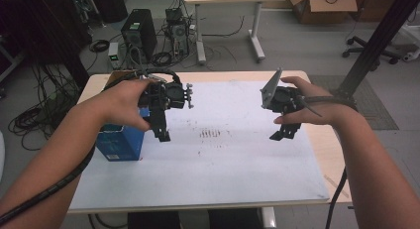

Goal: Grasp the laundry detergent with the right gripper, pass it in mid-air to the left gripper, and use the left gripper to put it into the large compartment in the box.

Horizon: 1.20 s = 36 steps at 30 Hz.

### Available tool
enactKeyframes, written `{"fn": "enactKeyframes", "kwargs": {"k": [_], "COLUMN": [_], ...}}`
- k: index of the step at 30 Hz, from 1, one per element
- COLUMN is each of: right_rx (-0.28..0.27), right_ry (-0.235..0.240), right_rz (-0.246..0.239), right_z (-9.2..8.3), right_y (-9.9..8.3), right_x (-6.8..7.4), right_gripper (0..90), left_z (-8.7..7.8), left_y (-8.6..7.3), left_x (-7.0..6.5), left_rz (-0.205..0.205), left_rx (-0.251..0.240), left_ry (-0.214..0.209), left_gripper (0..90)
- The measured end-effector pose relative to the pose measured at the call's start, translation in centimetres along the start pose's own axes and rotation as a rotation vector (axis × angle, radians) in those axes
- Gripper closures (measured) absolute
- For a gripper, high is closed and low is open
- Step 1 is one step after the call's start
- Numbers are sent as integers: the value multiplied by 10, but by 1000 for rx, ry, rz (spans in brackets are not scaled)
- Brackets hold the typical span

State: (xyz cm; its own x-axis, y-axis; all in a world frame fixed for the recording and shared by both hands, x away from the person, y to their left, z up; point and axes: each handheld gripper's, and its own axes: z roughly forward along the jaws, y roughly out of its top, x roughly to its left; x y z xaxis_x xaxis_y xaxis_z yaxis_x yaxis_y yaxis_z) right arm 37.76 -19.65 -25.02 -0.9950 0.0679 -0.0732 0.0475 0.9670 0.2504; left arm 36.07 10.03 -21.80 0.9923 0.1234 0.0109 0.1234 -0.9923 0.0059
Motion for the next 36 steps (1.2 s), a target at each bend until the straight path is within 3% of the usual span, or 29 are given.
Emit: {"fn": "enactKeyframes", "kwargs": {"k": [6,16,36], "right_rx": [35,58,62], "right_ry": [14,24,10], "right_rz": [13,22,16], "right_z": [7,7,8], "right_y": [-3,-7,3], "right_x": [-5,-20,-15], "right_gripper": [32,32,33], "left_z": [1,4,1], "left_y": [4,10,0], "left_x": [5,12,7], "left_rz": [2,-4,-18], "left_rx": [15,1,-3], "left_ry": [17,5,30], "left_gripper": [2,2,2]}}
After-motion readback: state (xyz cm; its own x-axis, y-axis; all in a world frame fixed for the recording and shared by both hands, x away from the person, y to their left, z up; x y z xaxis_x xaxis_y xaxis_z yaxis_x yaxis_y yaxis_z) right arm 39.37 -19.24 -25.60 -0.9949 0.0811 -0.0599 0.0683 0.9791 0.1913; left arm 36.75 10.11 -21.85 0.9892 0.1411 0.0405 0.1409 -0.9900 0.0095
